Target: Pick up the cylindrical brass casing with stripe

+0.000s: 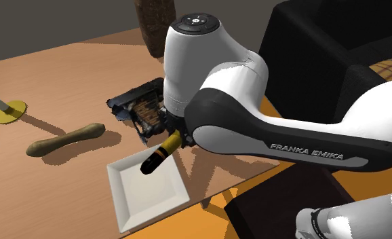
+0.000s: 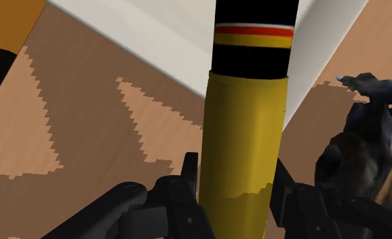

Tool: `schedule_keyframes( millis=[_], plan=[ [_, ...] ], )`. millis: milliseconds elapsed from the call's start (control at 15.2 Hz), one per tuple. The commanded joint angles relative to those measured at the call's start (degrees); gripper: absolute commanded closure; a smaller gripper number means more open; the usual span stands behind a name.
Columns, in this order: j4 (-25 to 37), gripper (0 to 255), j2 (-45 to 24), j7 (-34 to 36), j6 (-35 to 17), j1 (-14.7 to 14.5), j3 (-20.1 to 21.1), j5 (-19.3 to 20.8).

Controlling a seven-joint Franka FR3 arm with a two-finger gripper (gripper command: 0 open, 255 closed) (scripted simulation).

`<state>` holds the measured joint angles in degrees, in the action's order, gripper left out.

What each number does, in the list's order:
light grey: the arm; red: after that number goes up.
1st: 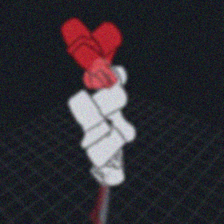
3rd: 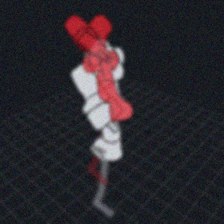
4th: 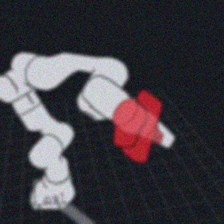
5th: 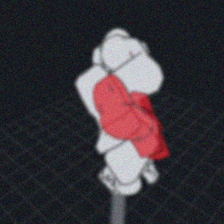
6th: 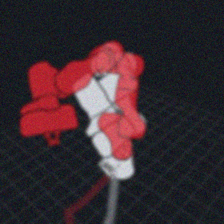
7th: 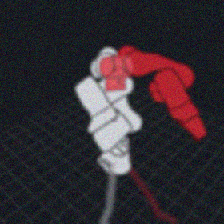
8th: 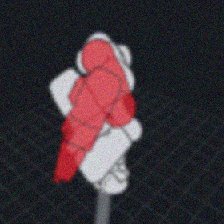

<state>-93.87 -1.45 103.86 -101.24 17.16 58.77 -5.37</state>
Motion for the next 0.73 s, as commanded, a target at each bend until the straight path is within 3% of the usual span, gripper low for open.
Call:
schedule_keyframes(
  millis=[0, 660],
  plan=[
    [1.9, 255, -0.54, 0.45, 1.58, -0.18, 0.12, 0.52],
    [10.61, 255, -4.0, 3.13, 8.29, -1.91, 0.79, 3.83]
  ],
)
